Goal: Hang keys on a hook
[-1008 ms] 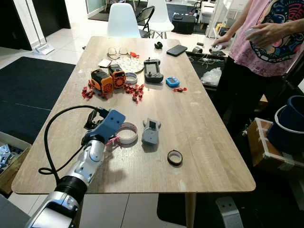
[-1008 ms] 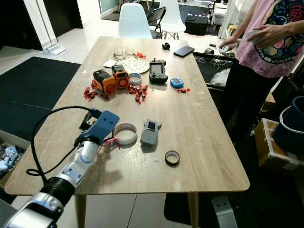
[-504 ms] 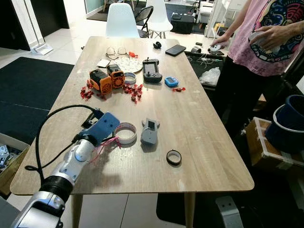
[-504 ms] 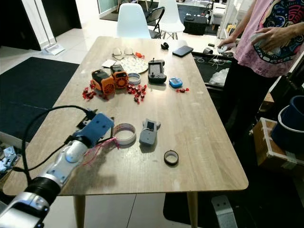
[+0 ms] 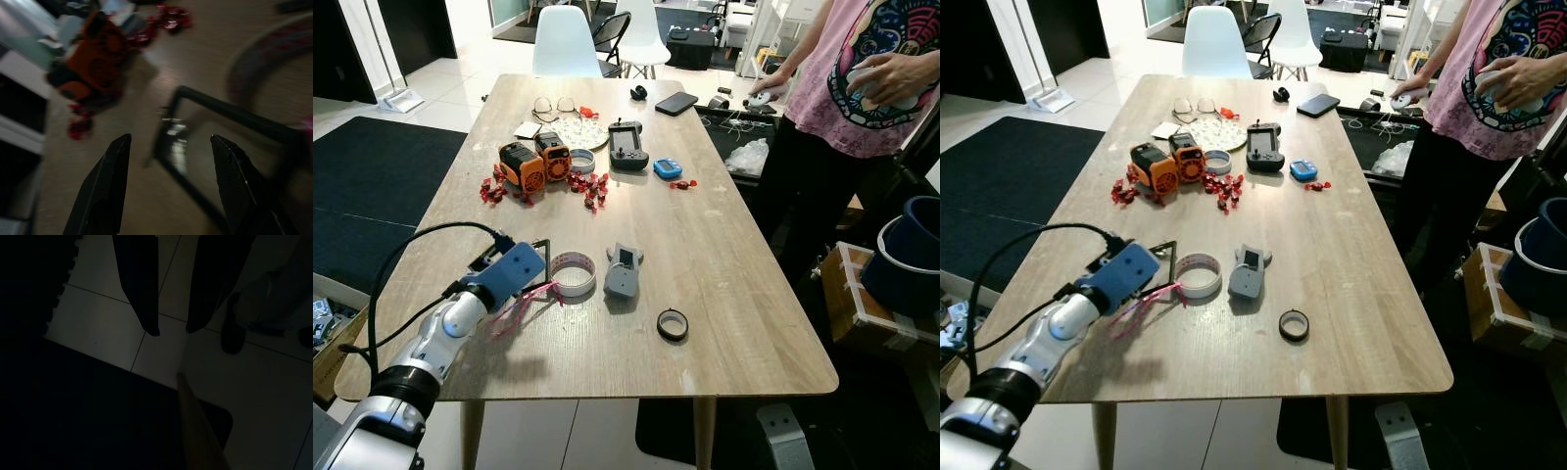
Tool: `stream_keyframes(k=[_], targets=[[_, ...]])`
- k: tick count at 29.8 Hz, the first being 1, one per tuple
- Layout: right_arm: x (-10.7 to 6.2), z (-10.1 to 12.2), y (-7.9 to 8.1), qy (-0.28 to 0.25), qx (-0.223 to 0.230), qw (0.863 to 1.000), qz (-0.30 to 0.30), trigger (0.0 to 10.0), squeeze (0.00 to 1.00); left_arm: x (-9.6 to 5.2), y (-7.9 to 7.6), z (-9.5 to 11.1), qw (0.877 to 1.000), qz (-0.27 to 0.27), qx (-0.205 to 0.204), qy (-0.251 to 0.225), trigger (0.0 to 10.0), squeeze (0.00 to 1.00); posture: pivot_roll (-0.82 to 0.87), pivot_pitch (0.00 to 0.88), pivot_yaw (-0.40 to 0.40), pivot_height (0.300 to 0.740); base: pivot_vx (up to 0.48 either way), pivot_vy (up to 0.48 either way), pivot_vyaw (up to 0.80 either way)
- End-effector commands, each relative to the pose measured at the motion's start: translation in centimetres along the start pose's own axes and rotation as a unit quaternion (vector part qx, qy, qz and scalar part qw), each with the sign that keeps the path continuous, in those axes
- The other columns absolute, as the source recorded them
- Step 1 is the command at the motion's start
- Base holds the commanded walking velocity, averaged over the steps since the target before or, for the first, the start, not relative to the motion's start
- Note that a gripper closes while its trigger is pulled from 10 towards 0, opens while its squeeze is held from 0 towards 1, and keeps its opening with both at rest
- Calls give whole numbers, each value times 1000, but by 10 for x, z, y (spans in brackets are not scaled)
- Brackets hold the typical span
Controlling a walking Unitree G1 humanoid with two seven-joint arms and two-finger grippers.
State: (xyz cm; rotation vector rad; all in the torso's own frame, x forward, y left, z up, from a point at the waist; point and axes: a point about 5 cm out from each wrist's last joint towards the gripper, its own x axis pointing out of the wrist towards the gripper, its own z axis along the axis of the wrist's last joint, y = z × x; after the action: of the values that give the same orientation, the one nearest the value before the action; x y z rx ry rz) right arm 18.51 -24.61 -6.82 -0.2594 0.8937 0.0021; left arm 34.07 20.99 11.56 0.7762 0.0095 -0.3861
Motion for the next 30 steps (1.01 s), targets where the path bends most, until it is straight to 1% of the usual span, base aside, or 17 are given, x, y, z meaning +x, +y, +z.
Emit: stream_keyframes(k=[1, 2, 3, 4, 5, 7, 14, 17, 18, 19, 20, 21, 22, 24, 26, 27, 30], targets=[[-1, -4, 0, 5, -2, 1000, 2, 10000, 0, -7, 4, -5, 1000, -16, 0, 0, 10000, 0, 43, 79, -60, 740, 0, 0, 0], [-1, -4, 0, 5, -3, 1000, 2, 10000, 0, -9, 1, -4, 999, -44, -9, -10, 10000, 0, 44, 78, -61, 740, 0, 0, 0], [-1, -4, 0, 5, -3, 1000, 2, 10000, 0, -9, 1, -4, 999, -44, -9, -10, 10000, 0, 44, 78, -61, 740, 0, 0, 0], [-1, -4, 1, 5, -3, 1000, 2, 10000, 0, -12, -3, -4, 997, -69, -10, -20, 10000, 0, 45, 80, -61, 740, 0, 0, 0], [-1, -4, 1, 5, -3, 1000, 2, 10000, 0, -12, -3, -4, 997, -69, -10, -20, 10000, 0, 45, 80, -61, 740, 0, 0, 0], [-1, -4, 1, 5, -4, 1000, 3, 10000, 0, -17, -7, -5, 994, -100, -9, -30, 10000, 0, 45, 80, -62, 740, 0, 0, 0], [-1, -4, 1, 4, -5, 1000, 3, 10000, 0, -20, -4, -5, 994, -102, -11, -41, 10000, 0, 43, 81, -63, 740, 0, 0, 0], [-1, -4, 0, 4, -5, 1000, 2, 10000, 0, -23, -1, -1, 991, -112, -23, -66, 10000, 0, 41, 82, -62, 740, 0, 0, 0], [-1, -4, 0, 4, -5, 1000, 2, 10000, 0, -23, -1, -1, 991, -112, -23, -66, 10000, 0, 41, 82, -62, 740, 0, 0, 0], [-1, -4, -1, 5, -5, 1000, 1, 10000, 0, -25, 0, 1, 988, -124, -30, -84, 10000, 0, 41, 82, -62, 740, 0, 0, 0], [-1, -4, -1, 5, -5, 1000, 1, 10000, 0, -25, 0, 1, 988, -124, -30, -84, 10000, 0, 41, 82, -62, 740, 0, 0, 0], [-1, -4, -1, 5, -5, 1000, 1, 10000, 0, -27, -1, 4, 985, -138, -36, -100, 10000, 0, 40, 83, -62, 740, 0, 0, 0], [-1, -4, -1, 5, -5, 1000, 1, 10000, 0, -27, -1, 4, 985, -138, -36, -100, 10000, 0, 40, 83, -62, 740, 0, 0, 0], [-1, -5, -1, 6, -5, 1000, 1, 10000, 0, -31, -7, 6, 979, -165, -43, -114, 10000, 0, 41, 83, -61, 740, 0, 0, 0], [-1, -5, -1, 6, -5, 1000, 1, 10000, 0, -32, -10, 7, 977, -174, -44, -118, 10000, 0, 41, 84, -61, 740, 0, 0, 0], [-1, -5, -1, 6, -5, 1000, 1, 10000, 0, -32, -15, 6, 977, -177, -38, -113, 10000, 0, 41, 84, -61, 740, 0, 0, 0], [-1, -5, -1, 6, -5, 1000, 1, 10000, 0, -32, -17, 5, 978, -175, -29, -108, 10000, 0, 41, 84, -62, 740, 0, 0, 0]])
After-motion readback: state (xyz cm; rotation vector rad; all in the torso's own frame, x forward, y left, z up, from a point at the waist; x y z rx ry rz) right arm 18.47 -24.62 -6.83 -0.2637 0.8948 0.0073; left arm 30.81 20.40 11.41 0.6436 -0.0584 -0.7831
